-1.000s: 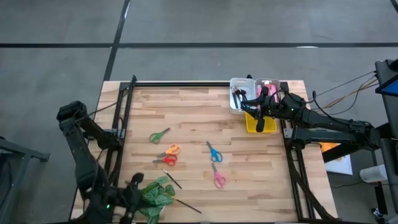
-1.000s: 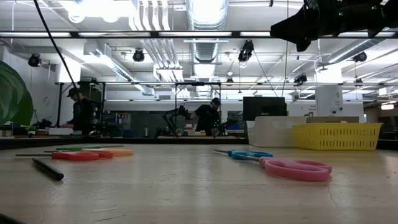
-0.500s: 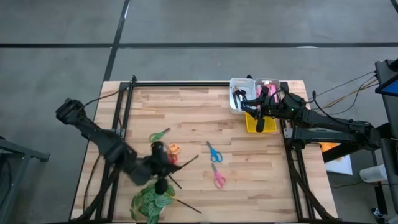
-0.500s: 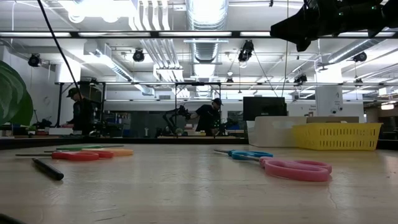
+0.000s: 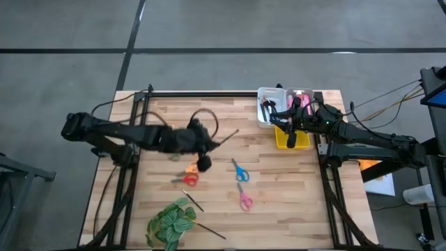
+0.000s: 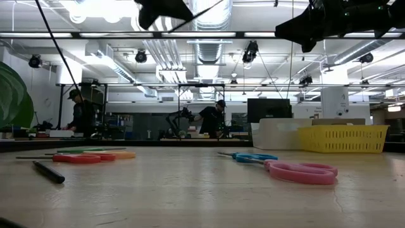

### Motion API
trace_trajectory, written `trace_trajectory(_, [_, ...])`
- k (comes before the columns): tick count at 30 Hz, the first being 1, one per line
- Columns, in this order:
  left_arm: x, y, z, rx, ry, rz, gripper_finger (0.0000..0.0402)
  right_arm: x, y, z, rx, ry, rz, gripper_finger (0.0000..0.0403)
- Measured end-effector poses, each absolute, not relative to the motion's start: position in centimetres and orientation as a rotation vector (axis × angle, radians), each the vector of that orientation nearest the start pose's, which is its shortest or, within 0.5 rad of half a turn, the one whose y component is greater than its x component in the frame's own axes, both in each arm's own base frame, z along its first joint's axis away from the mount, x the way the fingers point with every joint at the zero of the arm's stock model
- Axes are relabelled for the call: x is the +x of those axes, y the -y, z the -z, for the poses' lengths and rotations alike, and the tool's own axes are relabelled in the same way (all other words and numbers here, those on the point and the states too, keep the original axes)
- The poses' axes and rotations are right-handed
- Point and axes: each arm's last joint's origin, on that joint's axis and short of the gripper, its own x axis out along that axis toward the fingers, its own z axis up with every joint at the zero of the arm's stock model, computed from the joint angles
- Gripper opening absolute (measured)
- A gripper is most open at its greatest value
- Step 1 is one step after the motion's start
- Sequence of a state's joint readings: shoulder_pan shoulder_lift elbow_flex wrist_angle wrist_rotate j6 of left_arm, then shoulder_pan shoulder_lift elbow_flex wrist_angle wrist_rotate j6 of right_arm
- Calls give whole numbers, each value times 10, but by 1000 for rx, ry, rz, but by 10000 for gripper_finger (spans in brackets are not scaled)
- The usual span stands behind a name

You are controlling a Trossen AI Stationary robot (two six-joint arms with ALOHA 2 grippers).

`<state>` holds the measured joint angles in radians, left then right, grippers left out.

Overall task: Pick & Place Paint Supplies
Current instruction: Put the black paint brush into the white bin

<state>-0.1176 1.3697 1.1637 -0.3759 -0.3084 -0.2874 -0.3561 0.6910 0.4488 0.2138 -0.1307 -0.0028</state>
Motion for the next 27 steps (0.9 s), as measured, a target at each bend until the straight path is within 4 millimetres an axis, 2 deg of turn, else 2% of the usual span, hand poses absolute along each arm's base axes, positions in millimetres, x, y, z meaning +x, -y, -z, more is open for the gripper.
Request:
trace_trajectory(5, [303, -16, -317, -129, -513, -234, 0, 156, 54, -268, 4, -28, 225, 113])
trace_trajectory(10, [318, -43, -298, -146, -542, -212, 0, 156, 54, -269, 4, -28, 225, 113])
trace_trajectory(18, [354, -63, -246, -147, -632, -242, 0, 156, 54, -269, 4, -28, 225, 113])
trace_trajectory(27, [388, -72, -174, -294, -818, -288, 0, 157, 54, -268, 5, -31, 225, 113])
